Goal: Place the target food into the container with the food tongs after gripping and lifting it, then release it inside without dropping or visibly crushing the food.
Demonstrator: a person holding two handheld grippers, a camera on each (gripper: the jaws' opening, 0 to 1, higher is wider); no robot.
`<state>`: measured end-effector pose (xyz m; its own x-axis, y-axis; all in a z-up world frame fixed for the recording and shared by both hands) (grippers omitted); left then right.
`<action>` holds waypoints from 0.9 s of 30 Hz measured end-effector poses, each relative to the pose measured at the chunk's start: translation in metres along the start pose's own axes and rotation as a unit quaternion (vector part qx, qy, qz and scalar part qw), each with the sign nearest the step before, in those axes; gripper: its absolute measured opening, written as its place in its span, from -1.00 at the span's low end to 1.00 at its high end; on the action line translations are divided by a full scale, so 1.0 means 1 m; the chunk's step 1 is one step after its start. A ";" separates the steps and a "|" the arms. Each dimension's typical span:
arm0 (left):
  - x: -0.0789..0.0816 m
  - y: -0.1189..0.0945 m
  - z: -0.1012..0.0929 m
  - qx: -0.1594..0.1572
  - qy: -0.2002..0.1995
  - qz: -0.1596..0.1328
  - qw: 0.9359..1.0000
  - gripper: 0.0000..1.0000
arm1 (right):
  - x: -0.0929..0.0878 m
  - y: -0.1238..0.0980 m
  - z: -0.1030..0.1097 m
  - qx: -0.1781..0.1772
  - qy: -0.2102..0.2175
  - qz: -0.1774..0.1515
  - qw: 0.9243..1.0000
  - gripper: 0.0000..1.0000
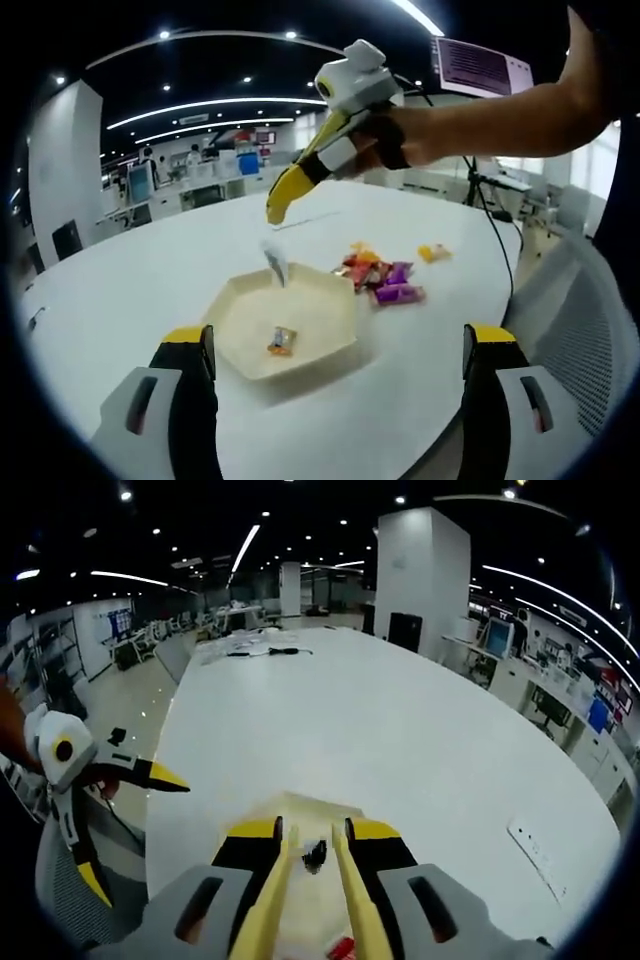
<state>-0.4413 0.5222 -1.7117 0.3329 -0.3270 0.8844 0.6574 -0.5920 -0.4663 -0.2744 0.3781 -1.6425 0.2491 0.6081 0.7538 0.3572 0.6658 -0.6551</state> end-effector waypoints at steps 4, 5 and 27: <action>0.000 0.000 -0.001 -0.002 0.001 0.001 1.000 0.99 | -0.001 -0.001 -0.001 0.003 -0.005 -0.001 1.000 -0.51; 0.000 0.001 -0.001 -0.002 0.002 0.002 1.000 0.99 | -0.001 -0.001 -0.001 0.004 -0.007 -0.003 1.000 -0.51; 0.000 0.001 -0.002 -0.005 0.003 0.003 1.000 0.96 | -0.003 -0.027 0.003 0.015 -0.022 -0.030 0.999 -0.48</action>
<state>-0.4421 0.5204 -1.7125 0.3336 -0.3351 0.8811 0.6487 -0.5966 -0.4725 -0.2869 0.3599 -1.6271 0.1883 0.5838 0.7898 0.3426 0.7146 -0.6099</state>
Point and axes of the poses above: the point that each gripper's makers call its tool centre point, and the gripper's own axes: y roughly forward along the fingers, z roughly to its left, x roughly out of its top, the point moved 8 cm from there along -y, roughly backward along the fingers, and after that the axes turned 7 degrees about z, right-handed, at the moved point
